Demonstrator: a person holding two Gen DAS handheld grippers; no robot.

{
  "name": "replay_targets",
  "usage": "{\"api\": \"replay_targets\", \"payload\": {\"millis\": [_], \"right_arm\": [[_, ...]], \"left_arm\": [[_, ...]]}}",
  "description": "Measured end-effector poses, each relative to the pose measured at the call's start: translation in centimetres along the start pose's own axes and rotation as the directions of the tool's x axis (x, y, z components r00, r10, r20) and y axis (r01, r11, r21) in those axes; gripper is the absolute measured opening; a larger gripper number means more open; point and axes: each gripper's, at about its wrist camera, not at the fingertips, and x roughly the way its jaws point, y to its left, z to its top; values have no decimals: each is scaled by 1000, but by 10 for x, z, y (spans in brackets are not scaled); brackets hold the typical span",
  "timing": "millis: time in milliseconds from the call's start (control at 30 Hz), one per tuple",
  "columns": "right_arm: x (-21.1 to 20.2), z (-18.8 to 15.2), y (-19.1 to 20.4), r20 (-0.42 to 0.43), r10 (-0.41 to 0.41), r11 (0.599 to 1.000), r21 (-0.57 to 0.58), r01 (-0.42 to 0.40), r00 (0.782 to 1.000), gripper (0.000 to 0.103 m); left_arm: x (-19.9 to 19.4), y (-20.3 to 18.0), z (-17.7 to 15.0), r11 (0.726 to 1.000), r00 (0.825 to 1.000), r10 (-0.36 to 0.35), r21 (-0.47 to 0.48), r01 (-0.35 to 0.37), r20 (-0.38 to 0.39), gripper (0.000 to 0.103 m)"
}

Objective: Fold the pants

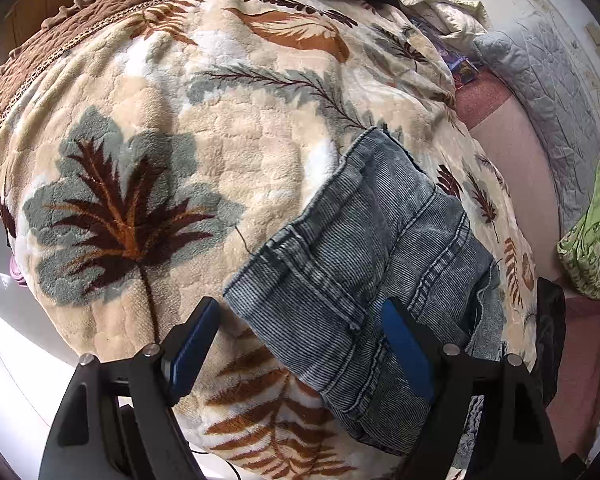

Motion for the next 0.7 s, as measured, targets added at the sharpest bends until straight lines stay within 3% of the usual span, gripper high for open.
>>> {"api": "replay_targets", "payload": {"millis": [100, 300, 567, 700], "right_arm": [[-1, 2, -8, 7, -12, 1000, 23, 12, 1000, 60], [-3, 5, -20, 13, -47, 998, 49, 47, 999, 60], [-1, 5, -30, -5, -77, 995, 64, 77, 997, 60], [-3, 4, -29, 1, -79, 995, 54, 79, 997, 60]], "left_arm": [[5, -19, -2, 993, 996, 77, 81, -81, 47, 83], [17, -30, -3, 980, 988, 117, 149, -131, 97, 81], [15, -55, -9, 942, 973, 138, 279, -187, 187, 38], [12, -62, -13, 924, 961, 150, 313, -220, 233, 28]]}}
